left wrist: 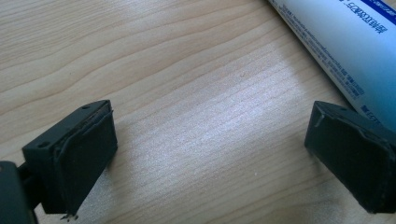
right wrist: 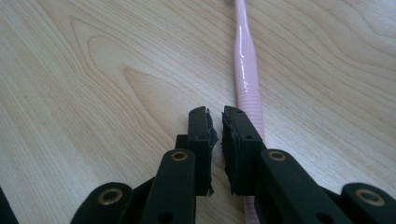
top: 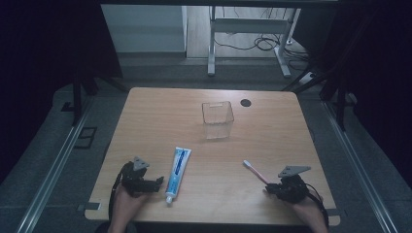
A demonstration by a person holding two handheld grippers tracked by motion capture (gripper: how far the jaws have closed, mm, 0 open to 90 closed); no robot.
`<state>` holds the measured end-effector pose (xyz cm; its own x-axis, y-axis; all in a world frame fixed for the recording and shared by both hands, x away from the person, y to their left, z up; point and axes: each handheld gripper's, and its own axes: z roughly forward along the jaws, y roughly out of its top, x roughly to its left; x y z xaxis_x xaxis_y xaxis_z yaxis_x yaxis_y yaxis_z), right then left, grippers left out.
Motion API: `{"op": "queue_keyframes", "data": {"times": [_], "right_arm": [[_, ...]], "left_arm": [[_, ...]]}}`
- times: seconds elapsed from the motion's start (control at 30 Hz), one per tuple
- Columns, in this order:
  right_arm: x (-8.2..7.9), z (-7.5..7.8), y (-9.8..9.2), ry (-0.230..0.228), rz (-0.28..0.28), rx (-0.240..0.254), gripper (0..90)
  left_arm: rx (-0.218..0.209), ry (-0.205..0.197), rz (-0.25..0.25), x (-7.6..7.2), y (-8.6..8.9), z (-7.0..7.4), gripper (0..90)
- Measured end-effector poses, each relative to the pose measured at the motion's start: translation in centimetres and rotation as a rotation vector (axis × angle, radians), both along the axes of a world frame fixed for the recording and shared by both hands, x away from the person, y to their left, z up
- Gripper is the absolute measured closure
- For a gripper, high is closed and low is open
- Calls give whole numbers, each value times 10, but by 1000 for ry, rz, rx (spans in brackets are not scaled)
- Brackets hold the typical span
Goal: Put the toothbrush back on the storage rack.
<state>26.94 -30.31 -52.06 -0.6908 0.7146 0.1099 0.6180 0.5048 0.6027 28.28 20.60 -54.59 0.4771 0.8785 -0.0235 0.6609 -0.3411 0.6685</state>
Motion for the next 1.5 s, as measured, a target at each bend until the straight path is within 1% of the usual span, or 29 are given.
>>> {"op": "queue_keyframes", "data": {"times": [0.17, 0.27, 0.57, 0.73, 0.8, 1.13, 1.33, 1.5], "right_arm": [[-1, 1, 1, 3, 2, -13, 781], [-3, 3, 4, 6, 14, -20, 759], [-2, 16, 7, -7, 24, -27, 712], [2, 21, 8, -1, 26, -56, 684], [4, 22, 9, 8, 28, -73, 675], [26, 25, 11, 85, 24, -151, 652], [37, 32, 17, 119, 49, -211, 652], [47, 35, 25, 165, 75, -271, 654]], "left_arm": [[0, 0, 0, 0, 0, 0, 23], [0, 0, 0, 0, 0, 0, 23], [0, 0, 0, 0, 0, 0, 23], [0, 0, 0, 0, 0, 0, 23], [0, 0, 0, 0, 0, 0, 23], [-3, 1, 4, 0, 0, 0, 23], [-2, 2, 3, 0, 0, 0, 23], [-4, 3, 6, 0, 0, 0, 23]]}}
